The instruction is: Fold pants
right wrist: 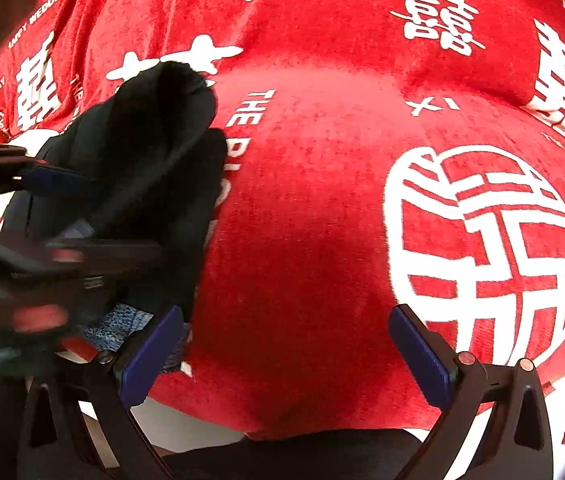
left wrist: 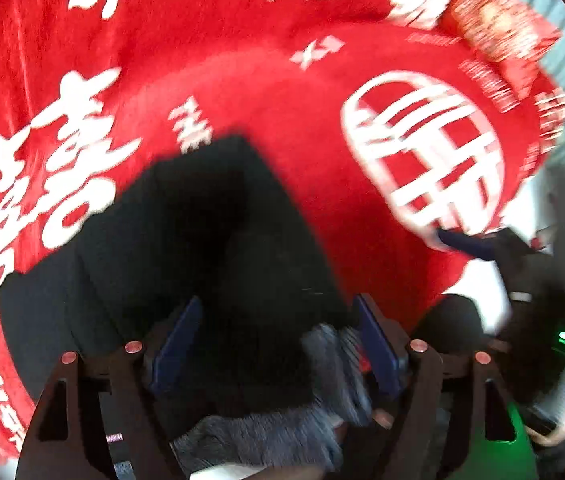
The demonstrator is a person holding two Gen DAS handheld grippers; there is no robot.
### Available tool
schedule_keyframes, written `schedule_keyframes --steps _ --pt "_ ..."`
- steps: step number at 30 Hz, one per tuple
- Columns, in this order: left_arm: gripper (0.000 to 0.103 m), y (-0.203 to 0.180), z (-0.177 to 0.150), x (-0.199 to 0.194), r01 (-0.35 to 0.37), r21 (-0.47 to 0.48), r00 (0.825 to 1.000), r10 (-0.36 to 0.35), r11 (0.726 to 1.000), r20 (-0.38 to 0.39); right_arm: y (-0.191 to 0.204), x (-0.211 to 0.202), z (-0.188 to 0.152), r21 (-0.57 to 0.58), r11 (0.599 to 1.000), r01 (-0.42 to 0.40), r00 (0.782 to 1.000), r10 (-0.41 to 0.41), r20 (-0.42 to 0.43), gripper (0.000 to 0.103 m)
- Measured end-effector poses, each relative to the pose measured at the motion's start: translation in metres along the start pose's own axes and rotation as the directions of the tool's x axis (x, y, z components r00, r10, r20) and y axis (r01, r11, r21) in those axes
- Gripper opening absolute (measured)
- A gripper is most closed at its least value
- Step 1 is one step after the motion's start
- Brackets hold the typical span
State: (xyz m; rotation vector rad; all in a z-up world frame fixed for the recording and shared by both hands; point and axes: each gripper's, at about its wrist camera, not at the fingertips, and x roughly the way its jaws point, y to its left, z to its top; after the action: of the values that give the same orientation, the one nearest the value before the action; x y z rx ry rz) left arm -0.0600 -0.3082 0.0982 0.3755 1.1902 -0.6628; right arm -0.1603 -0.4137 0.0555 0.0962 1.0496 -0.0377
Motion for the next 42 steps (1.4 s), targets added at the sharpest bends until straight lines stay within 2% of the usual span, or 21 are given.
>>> schedule_keyframes --steps 3,7,10,11,14,16,19,20,21,22,23,25,28,29,32,34,36,38,39,42 --pt "0.081 0.014 -0.002 -0.038 0.061 -0.021 0.995 -0.059 0.998 0.081 -0.005 -0.01 0.002 0.019 1.0 0.0 1.0 0.0 0.015 0.103" --pt "0.081 0.069 -0.019 -0.055 0.036 -0.121 0.995 -0.023 0.992 0.102 -0.003 -0.027 0.008 0.017 1.0 0.016 0.998 -0.017 0.059 0.103" --pt "0.081 0.12 -0.038 -0.051 0.001 -0.245 0.996 0.021 0.97 0.086 0.004 -0.046 0.018 0.022 0.997 0.079 0.989 -0.081 0.125 0.103" --pt "0.081 0.135 -0.046 -0.046 -0.019 -0.283 0.997 0.04 0.959 0.068 0.007 -0.053 0.02 0.02 0.997 0.069 0.986 -0.071 0.148 0.103" --pt "0.081 0.161 -0.064 -0.027 -0.033 -0.345 0.999 0.042 0.938 0.017 0.029 -0.075 0.027 -0.051 0.998 -0.033 0.975 0.043 0.216 0.103" --pt "0.081 0.164 -0.07 -0.016 -0.024 -0.342 0.999 0.033 0.939 0.018 0.053 -0.078 0.028 -0.154 0.98 -0.129 0.969 0.157 0.189 0.103" --pt "0.081 0.154 -0.069 -0.009 -0.071 -0.297 0.997 0.08 0.952 0.017 0.087 -0.057 0.02 -0.262 0.923 -0.281 0.949 0.307 0.064 0.103" --pt "0.082 0.151 -0.071 -0.011 -0.085 -0.285 0.995 0.094 0.955 0.017 0.098 -0.042 0.013 -0.285 0.905 -0.316 0.944 0.329 -0.001 0.103" --pt "0.082 0.151 -0.071 -0.009 -0.096 -0.276 0.994 0.104 0.956 0.016 0.105 -0.026 0.008 -0.28 0.906 -0.319 0.947 0.316 -0.059 0.103" --pt "0.083 0.15 -0.072 -0.008 -0.098 -0.268 0.994 0.104 0.958 0.012 0.107 -0.002 0.001 -0.25 0.923 -0.291 0.955 0.264 -0.137 0.103" --pt "0.083 0.15 -0.073 -0.008 -0.103 -0.26 0.994 0.108 0.96 0.008 0.107 0.009 -0.004 -0.235 0.933 -0.274 0.956 0.239 -0.168 0.103" --pt "0.083 0.149 -0.073 -0.014 -0.112 -0.254 0.993 0.119 0.961 0.012 0.108 0.0 -0.007 -0.256 0.929 -0.269 0.961 0.242 -0.13 0.103" --pt "0.083 0.152 -0.076 -0.032 -0.074 -0.262 0.993 0.095 0.962 0.071 0.104 -0.035 0.003 -0.277 0.907 -0.318 0.946 0.321 -0.035 0.103" --pt "0.083 0.154 -0.076 -0.033 -0.083 -0.258 0.992 0.106 0.963 0.075 0.103 -0.046 0.01 -0.3 0.9 -0.315 0.943 0.332 0.004 0.103" --pt "0.083 0.164 -0.078 -0.019 -0.135 -0.265 0.989 0.147 0.955 0.026 0.106 -0.051 0.034 -0.339 0.889 -0.308 0.936 0.346 0.057 0.103" --pt "0.083 0.171 -0.08 -0.009 -0.123 -0.276 0.991 0.133 0.953 0.017 0.107 -0.038 0.053 -0.323 0.875 -0.361 0.915 0.399 0.061 0.103" --pt "0.083 0.171 -0.08 -0.007 -0.123 -0.274 0.991 0.134 0.954 0.02 0.106 -0.015 0.067 -0.281 0.868 -0.41 0.9 0.435 0.03 0.103" --pt "0.084 0.17 -0.078 -0.004 -0.114 -0.267 0.992 0.124 0.957 0.023 0.101 0.022 0.078 -0.202 0.894 -0.399 0.916 0.401 -0.036 0.103" --pt "0.085 0.168 -0.077 -0.002 -0.122 -0.265 0.991 0.131 0.957 0.018 0.098 0.034 0.086 -0.17 0.901 -0.4 0.916 0.397 -0.051 0.103" --pt "0.086 0.166 -0.075 -0.001 -0.136 -0.259 0.99 0.143 0.956 0.007 0.102 0.03 0.088 -0.175 0.913 -0.368 0.929 0.369 -0.032 0.103"
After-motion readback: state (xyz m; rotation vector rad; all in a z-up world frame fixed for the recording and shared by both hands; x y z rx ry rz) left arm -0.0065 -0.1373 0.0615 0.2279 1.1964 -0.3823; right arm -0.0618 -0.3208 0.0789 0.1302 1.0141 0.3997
